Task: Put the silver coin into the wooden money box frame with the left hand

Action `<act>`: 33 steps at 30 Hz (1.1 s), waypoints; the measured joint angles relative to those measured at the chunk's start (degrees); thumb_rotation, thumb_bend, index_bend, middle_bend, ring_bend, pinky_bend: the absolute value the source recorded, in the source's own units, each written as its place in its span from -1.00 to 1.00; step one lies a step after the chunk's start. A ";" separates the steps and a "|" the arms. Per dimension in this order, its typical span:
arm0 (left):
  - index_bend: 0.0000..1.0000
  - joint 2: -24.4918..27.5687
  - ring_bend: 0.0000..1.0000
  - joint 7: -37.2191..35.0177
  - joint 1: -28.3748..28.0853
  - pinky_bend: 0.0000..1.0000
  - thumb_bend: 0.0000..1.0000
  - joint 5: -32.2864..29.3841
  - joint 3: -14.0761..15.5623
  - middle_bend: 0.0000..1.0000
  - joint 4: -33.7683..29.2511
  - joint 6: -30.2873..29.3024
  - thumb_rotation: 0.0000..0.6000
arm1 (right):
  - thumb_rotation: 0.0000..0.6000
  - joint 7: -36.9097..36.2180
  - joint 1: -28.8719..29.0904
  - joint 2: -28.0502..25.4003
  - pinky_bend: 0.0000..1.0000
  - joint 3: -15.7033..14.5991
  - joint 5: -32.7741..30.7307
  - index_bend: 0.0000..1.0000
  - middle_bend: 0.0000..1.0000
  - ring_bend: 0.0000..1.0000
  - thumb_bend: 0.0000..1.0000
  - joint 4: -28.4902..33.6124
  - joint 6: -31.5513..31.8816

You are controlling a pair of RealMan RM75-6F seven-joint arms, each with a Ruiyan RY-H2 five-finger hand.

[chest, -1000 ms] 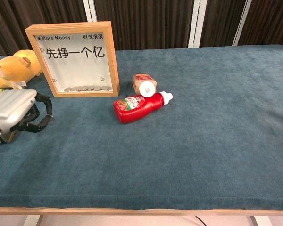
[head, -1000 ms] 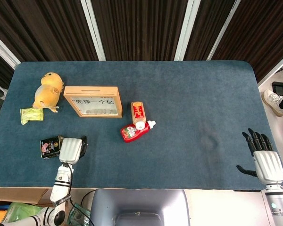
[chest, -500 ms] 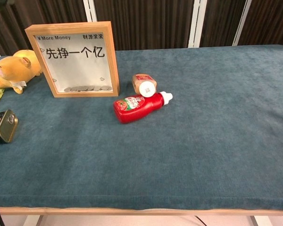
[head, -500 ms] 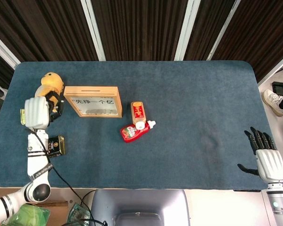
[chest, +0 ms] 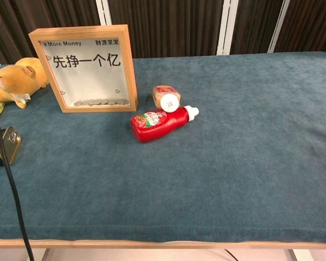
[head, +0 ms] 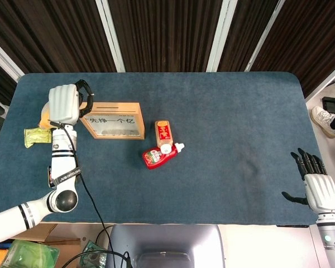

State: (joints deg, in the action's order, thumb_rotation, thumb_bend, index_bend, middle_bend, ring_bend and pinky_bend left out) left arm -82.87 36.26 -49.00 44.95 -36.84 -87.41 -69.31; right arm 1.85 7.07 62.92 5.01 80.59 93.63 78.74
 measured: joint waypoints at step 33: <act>0.32 -1.16 1.00 -0.96 -9.00 1.00 -0.13 -9.75 8.75 1.00 10.56 9.83 1.00 | 1.00 -2.51 -0.18 -0.93 -1.00 0.53 -1.07 -1.00 -1.00 -1.00 -0.69 -0.63 0.09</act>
State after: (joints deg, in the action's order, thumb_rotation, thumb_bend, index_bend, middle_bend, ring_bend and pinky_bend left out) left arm -84.03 35.30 -58.00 35.20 -28.09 -76.85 -59.48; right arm -0.66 6.89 61.99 5.54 79.52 93.00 78.83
